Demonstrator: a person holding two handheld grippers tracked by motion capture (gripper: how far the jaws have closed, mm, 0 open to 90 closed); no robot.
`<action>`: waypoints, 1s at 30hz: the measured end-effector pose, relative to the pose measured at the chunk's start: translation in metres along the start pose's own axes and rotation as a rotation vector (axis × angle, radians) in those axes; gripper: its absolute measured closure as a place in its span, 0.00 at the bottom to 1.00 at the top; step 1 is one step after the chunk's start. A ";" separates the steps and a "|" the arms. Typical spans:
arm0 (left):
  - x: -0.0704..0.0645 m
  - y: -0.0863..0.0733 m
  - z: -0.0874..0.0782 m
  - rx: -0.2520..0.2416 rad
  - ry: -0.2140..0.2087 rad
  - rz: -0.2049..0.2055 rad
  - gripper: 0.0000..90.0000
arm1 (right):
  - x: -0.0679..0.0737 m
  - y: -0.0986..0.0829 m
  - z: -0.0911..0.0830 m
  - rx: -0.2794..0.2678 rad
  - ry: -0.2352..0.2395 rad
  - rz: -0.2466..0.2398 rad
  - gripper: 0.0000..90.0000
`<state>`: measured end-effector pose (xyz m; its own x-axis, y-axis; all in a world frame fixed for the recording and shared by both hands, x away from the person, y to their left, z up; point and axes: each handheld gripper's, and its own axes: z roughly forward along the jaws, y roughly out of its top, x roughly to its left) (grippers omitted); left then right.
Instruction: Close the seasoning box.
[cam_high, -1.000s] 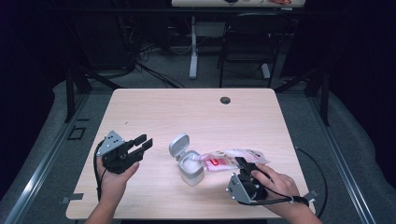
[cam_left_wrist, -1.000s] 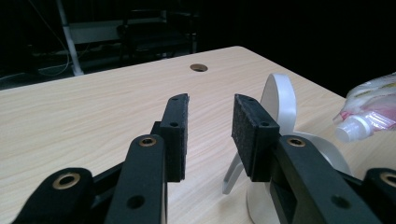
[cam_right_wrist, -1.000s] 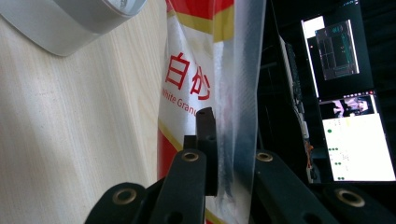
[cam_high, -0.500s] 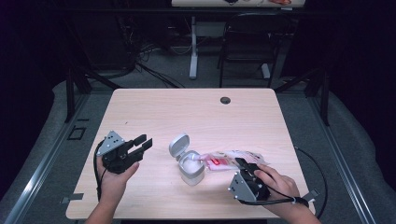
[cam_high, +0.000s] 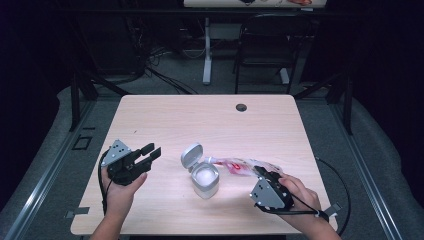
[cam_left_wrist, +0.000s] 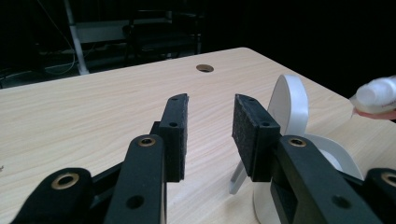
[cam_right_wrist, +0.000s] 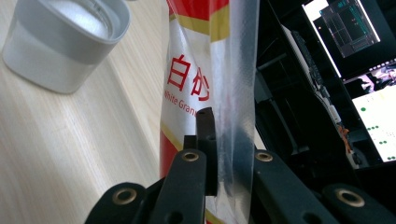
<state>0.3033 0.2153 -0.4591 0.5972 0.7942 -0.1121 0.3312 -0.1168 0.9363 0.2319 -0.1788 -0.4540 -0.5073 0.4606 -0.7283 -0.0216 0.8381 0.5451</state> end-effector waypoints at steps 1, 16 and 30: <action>0.000 0.000 0.000 0.000 0.000 0.000 0.74 | -0.003 0.001 -0.001 -0.007 0.000 0.019 0.98; 0.002 -0.001 0.000 -0.002 0.008 -0.007 0.74 | -0.006 0.002 -0.003 -0.055 0.038 0.127 0.98; 0.002 -0.001 0.000 -0.004 0.009 -0.008 0.74 | -0.018 -0.004 0.006 -0.079 0.039 0.255 0.99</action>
<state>0.3041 0.2173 -0.4607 0.5881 0.8002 -0.1172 0.3331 -0.1077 0.9367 0.2465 -0.1885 -0.4460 -0.5379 0.6410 -0.5475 0.0451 0.6704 0.7406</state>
